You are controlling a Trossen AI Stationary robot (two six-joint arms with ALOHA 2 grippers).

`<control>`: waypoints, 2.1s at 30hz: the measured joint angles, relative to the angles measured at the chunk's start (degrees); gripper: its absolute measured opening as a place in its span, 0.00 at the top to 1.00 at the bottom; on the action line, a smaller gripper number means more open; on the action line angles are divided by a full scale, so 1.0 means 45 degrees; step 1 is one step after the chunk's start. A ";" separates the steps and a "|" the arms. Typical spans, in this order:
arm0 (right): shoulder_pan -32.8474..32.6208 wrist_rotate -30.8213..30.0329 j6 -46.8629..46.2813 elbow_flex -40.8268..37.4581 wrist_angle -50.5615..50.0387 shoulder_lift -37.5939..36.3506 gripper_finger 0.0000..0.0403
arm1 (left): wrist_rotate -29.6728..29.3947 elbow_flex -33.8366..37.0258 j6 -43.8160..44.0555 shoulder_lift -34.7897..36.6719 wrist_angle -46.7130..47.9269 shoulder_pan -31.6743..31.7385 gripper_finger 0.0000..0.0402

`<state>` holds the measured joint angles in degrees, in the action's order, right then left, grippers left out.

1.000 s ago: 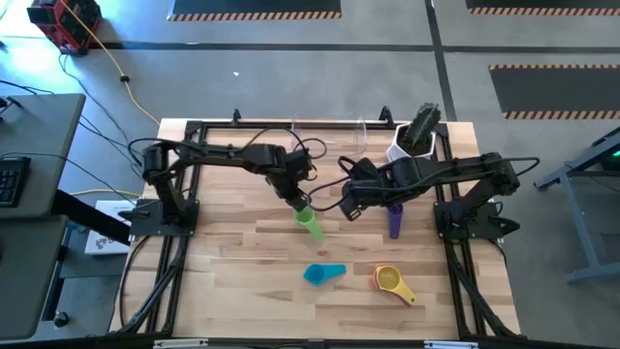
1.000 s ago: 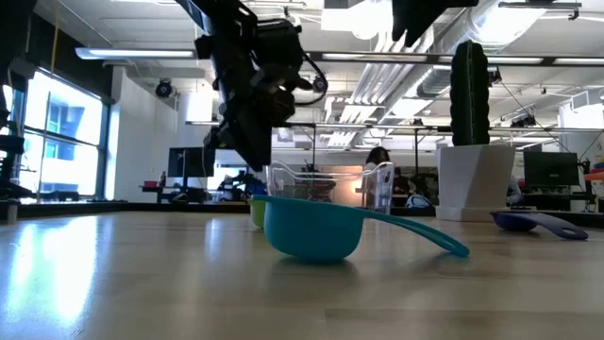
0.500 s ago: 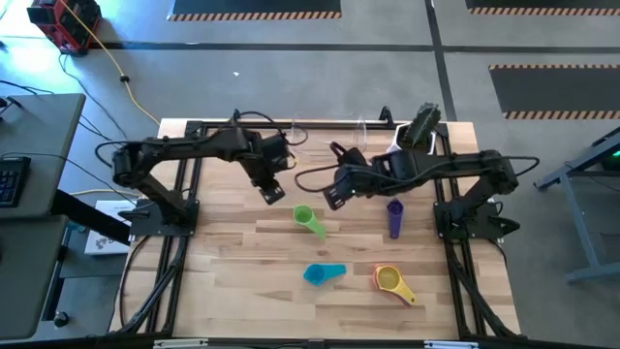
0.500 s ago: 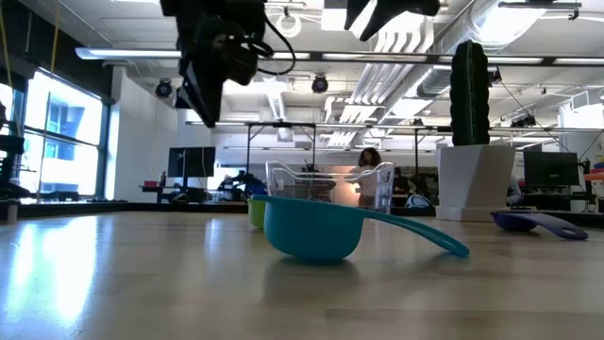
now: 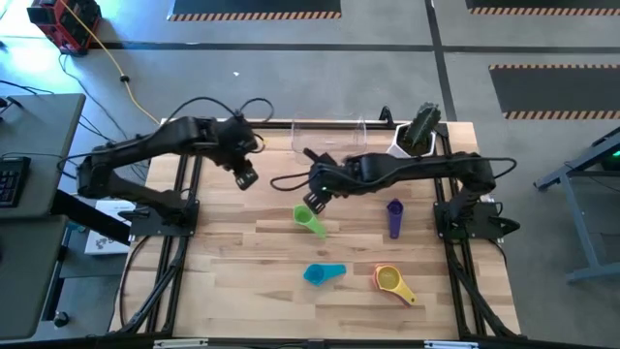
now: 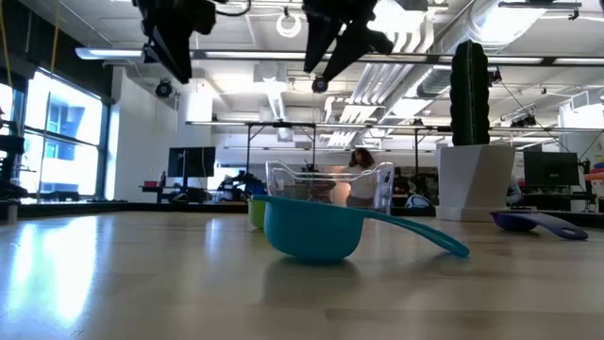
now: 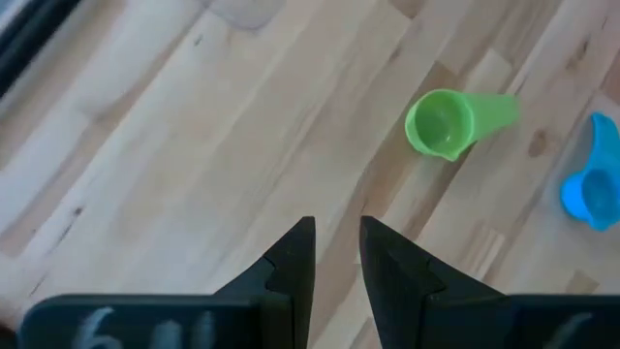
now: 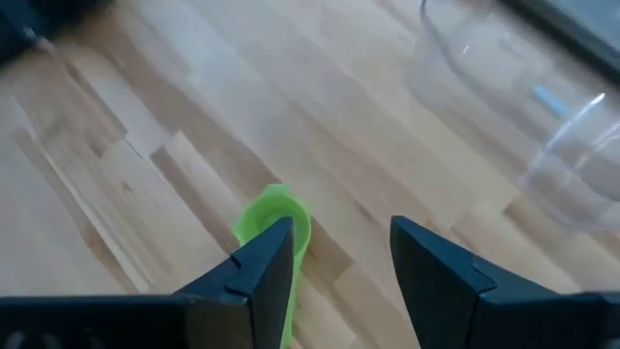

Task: Nest measuring cups in basket
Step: Stack the green measuring cup on top of the yellow measuring cup

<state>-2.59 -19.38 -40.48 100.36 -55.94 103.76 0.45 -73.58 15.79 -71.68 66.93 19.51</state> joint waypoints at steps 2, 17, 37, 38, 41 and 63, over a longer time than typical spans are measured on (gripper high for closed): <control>0.0011 0.0280 0.0007 0.0000 0.0099 0.0358 0.59 | -0.0159 0.0000 0.0066 0.0448 0.0216 -0.0005 0.81; 0.0015 0.1123 -0.1392 0.0000 0.0658 0.2874 0.59 | -0.0593 -0.0005 0.0792 0.2948 0.0628 -0.0005 0.81; 0.0019 0.1084 -0.2237 0.0015 0.1710 0.5227 0.59 | -0.0641 -0.0002 0.0661 0.3342 0.0966 -0.0005 0.81; 0.0019 0.1079 -0.2237 0.0015 0.1690 0.5342 0.59 | -0.0641 -0.0002 0.0661 0.3339 0.0999 -0.0005 0.81; 0.0019 0.1108 -0.2251 0.0015 0.1644 0.5565 0.59 | -0.0641 0.0000 0.0635 0.3342 0.1140 -0.0005 0.81; 0.0014 0.1932 -0.1061 0.1997 -0.0880 0.5577 0.99 | -0.0972 -0.0004 0.0340 0.3342 0.1216 -0.0005 0.81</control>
<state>-2.53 -10.69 -45.25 109.34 -59.90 128.86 -3.92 -73.60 17.32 -56.64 72.40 19.49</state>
